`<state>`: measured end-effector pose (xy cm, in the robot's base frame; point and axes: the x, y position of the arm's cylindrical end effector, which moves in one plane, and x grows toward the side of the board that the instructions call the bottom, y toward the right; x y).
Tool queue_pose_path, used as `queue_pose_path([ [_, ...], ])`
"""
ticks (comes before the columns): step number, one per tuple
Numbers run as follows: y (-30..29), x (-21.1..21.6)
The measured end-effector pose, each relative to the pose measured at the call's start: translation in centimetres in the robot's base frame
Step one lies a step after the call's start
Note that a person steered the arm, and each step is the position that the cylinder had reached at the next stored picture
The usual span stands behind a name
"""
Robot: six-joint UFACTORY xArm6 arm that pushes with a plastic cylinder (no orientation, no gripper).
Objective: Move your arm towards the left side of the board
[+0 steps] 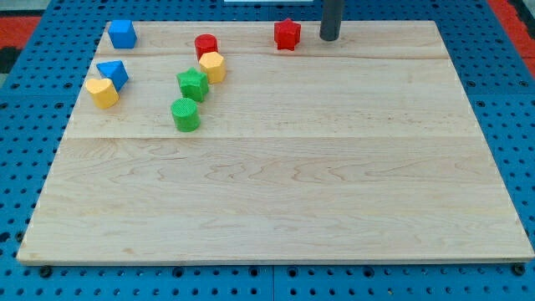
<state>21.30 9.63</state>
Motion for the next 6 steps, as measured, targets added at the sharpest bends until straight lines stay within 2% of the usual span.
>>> queue_pose_path([
  [1, -4.5, -0.6],
  [2, -2.1, 0.0],
  [3, -0.1, 3.6],
  [4, -5.0, 2.7],
  [5, -6.5, 3.3],
  [6, -2.4, 9.2],
])
